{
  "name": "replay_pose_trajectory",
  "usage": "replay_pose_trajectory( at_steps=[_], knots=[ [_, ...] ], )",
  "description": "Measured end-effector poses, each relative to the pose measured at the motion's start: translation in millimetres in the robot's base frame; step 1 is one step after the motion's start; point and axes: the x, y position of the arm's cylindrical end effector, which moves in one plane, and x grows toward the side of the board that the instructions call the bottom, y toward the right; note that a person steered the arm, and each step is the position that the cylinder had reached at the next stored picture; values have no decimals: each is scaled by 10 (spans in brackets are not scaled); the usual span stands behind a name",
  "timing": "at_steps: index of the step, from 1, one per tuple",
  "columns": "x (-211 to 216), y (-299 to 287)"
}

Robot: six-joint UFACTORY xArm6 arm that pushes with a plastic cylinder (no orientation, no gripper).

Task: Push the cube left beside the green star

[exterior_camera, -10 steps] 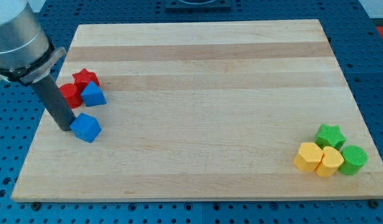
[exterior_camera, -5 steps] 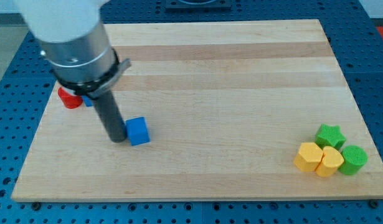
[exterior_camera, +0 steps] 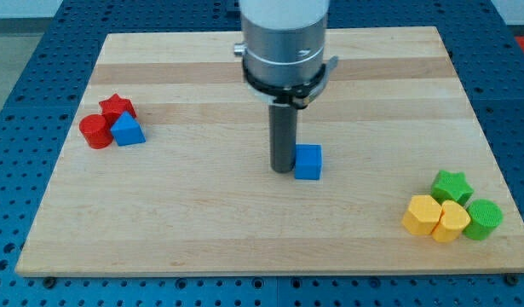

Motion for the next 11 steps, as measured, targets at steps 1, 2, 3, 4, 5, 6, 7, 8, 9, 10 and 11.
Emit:
replay_pose_trajectory(
  at_steps=[1, 2, 3, 4, 5, 6, 7, 8, 9, 10, 11],
  knots=[
    [-139, 161],
    [-150, 387],
    [-120, 546],
    [-76, 721],
    [8, 806],
    [140, 865],
    [194, 896],
    [232, 964],
    [247, 1045],
    [247, 1084],
    [251, 1092]
  ],
)
